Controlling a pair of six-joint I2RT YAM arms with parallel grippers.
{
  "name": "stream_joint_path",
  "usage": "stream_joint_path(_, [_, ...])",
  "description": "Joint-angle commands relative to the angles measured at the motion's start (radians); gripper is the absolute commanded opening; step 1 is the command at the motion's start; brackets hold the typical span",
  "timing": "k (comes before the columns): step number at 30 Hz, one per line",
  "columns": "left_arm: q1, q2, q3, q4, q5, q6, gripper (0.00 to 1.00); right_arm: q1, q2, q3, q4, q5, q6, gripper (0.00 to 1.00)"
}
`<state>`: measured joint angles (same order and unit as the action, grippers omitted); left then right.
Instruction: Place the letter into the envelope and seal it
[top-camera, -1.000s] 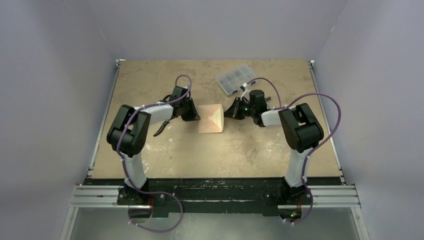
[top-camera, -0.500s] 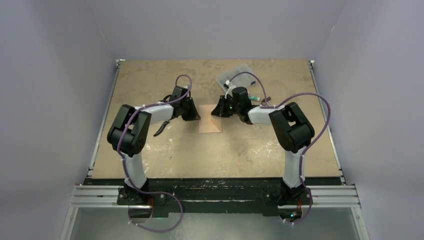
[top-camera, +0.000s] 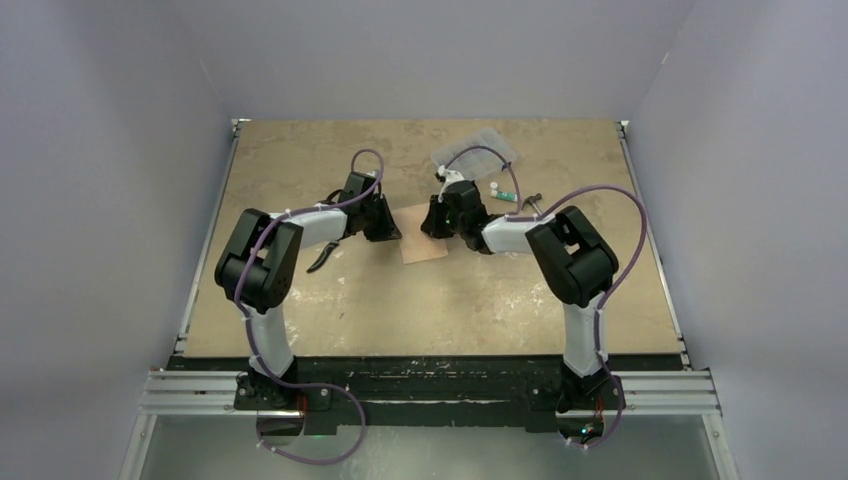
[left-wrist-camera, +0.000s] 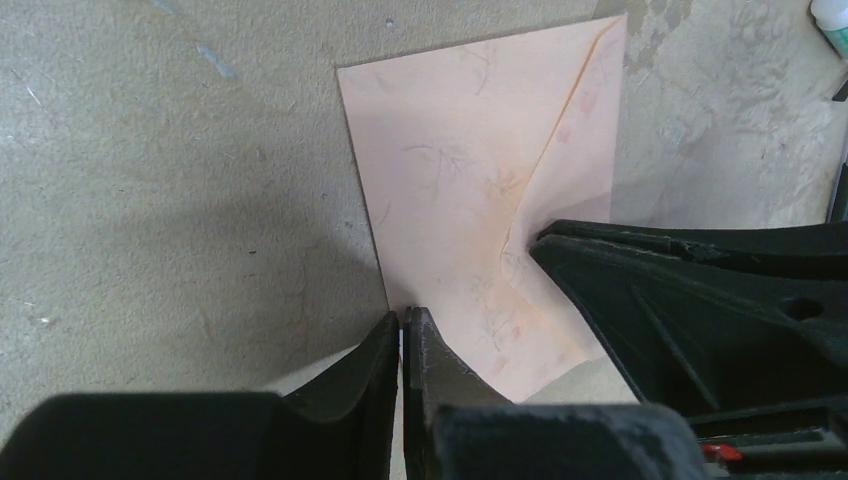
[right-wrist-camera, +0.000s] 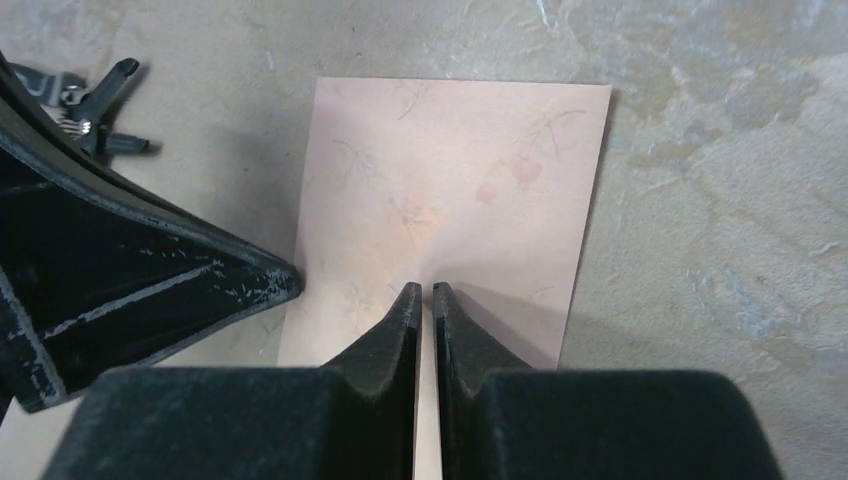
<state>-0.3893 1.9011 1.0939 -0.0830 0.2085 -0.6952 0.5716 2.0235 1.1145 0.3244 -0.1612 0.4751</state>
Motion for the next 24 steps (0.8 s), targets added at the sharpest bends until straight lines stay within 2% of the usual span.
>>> stream_joint_path(1, [-0.005,0.043,0.005,-0.041,-0.004,0.008,0.05,0.079,0.022,0.013,-0.140,0.257,-0.106,0.11])
stream_joint_path(7, [0.006,0.022,0.044,-0.056,0.006,0.005,0.05,0.169,0.069,0.048,-0.262,0.503,-0.171,0.13])
stream_joint_path(13, [0.054,0.003,0.111,-0.065,0.099,0.026,0.06,0.228,0.139,0.082,-0.360,0.596,-0.227,0.11])
stream_joint_path(16, [0.066,0.002,0.165,-0.088,0.132,0.054,0.06,0.231,0.160,0.084,-0.389,0.579,-0.216,0.12])
stream_joint_path(22, [0.061,0.079,0.195,-0.007,0.266,0.029,0.06,0.231,0.155,0.058,-0.392,0.452,-0.173,0.16])
stream_joint_path(24, [0.053,0.116,0.201,0.011,0.266,0.019,0.06,0.231,0.143,0.042,-0.376,0.421,-0.174,0.16])
